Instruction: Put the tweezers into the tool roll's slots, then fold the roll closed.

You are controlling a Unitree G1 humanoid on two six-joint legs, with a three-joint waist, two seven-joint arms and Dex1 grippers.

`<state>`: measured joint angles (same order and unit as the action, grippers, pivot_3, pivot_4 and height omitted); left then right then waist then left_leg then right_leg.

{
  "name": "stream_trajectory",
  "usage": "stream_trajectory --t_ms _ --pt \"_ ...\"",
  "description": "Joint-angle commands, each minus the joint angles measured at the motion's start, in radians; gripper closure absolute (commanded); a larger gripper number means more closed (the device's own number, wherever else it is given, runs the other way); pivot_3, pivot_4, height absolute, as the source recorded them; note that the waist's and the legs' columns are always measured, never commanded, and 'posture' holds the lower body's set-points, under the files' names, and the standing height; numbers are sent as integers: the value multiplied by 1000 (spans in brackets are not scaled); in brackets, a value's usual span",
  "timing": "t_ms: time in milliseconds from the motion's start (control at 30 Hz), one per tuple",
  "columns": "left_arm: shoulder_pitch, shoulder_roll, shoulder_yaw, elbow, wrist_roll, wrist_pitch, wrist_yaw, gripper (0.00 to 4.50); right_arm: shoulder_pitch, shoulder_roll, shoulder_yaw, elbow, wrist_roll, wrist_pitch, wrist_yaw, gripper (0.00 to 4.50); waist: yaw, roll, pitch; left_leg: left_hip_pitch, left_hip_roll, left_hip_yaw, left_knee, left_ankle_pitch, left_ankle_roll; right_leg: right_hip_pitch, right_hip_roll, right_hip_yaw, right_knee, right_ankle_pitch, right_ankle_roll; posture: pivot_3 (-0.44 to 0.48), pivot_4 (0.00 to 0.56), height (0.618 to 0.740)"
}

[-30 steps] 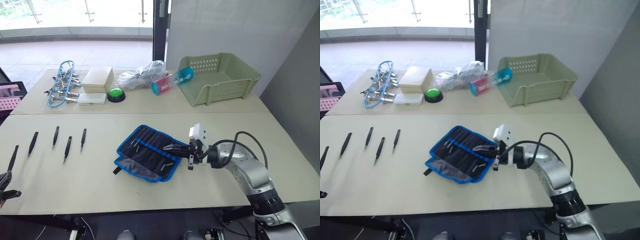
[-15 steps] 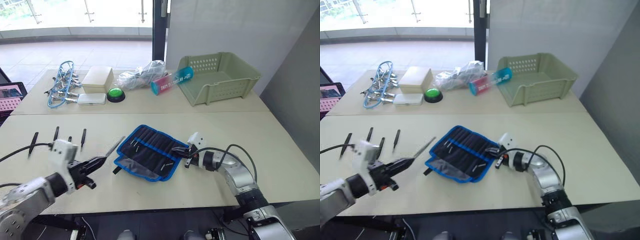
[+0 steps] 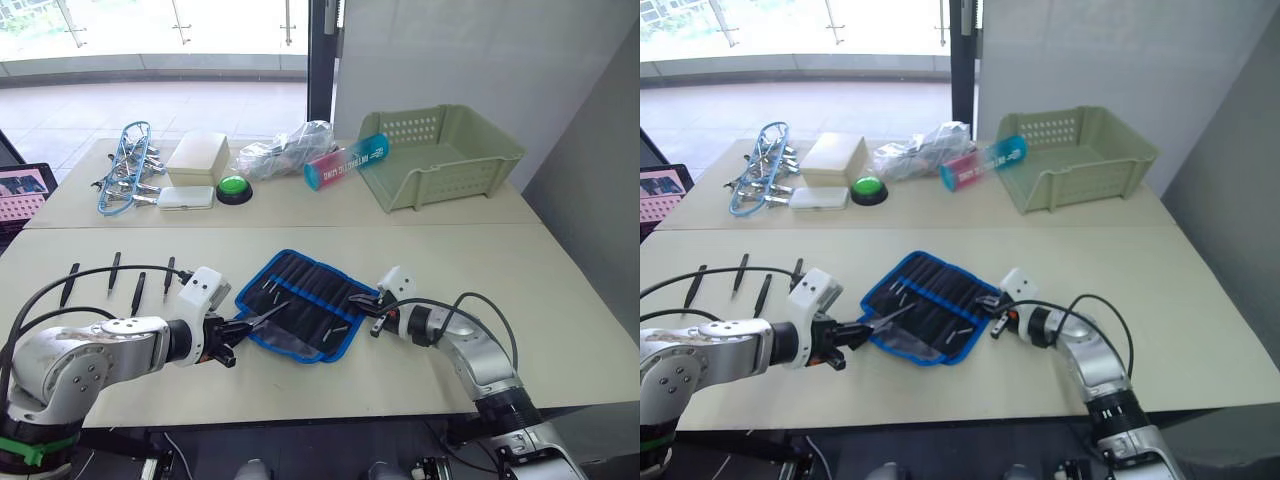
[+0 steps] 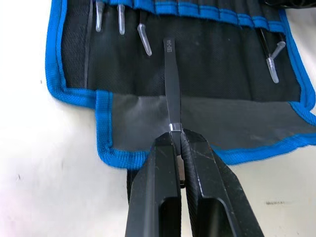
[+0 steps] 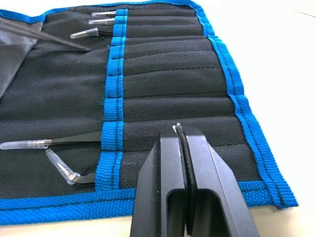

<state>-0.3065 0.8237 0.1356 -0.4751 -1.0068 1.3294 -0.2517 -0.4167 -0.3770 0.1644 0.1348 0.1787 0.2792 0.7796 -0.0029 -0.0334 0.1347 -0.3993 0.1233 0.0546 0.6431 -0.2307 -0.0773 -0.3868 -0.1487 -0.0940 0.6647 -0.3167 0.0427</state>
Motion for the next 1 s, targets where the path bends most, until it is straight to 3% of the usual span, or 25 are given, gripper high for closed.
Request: stream_trajectory --t_ms 33,633,867,1000 --pt "-38 -21 -42 39 42 20 -7 4500 19 3 12 -37 -10 34 -14 4475 1 0 0 0 0 0 0 0 0 0 0 0 0 0 0 0 150 716" --pt "-281 -125 -262 256 315 -75 -118 4500 33 7 35 -70 -38 81 -73 4475 21 0 0 0 -1 -1 3 0 0 1 0 0 0 0 0 0 150 716" --pt "-316 -95 -276 264 352 -73 -209 4500 21 16 30 -50 -61 109 -125 4475 16 0 0 0 0 -1 4 0 0 1 0 0 0 0 0 0 150 716" --pt "-341 -22 -293 249 357 -55 -294 4500 7 19 19 -24 -70 109 -146 4475 14 0 0 0 0 -1 3 0 0 1 0 0 0 0 0 0 150 716"
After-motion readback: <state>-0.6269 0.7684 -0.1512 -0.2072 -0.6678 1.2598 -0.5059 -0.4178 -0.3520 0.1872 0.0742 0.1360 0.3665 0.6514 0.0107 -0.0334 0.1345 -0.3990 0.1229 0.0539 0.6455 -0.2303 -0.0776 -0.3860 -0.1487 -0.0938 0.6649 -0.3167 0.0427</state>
